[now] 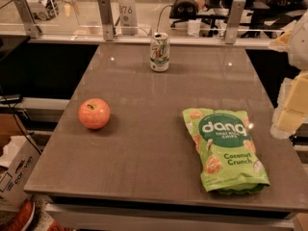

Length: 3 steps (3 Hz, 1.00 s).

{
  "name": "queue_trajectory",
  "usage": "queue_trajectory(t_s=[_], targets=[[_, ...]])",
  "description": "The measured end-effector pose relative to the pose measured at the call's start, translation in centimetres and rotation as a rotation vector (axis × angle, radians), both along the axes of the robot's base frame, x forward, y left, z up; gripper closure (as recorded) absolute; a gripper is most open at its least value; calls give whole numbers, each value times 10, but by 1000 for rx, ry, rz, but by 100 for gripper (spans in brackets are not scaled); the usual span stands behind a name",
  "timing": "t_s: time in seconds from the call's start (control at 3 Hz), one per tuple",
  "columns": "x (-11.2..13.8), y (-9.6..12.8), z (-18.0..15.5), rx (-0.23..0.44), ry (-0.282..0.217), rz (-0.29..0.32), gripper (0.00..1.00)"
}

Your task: Move green rice chip bag near 7up can

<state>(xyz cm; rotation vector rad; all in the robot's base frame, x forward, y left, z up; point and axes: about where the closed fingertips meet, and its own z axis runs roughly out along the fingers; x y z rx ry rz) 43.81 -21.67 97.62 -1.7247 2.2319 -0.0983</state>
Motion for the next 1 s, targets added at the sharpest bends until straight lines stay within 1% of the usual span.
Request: queue_trajectory(t_s=[0.33,0.67,1.0], targets=[[0,0,0,0,0,0,0],[-3,2,-3,-25,27,-37,0],[-8,7,-13,-48,84,-134,0]])
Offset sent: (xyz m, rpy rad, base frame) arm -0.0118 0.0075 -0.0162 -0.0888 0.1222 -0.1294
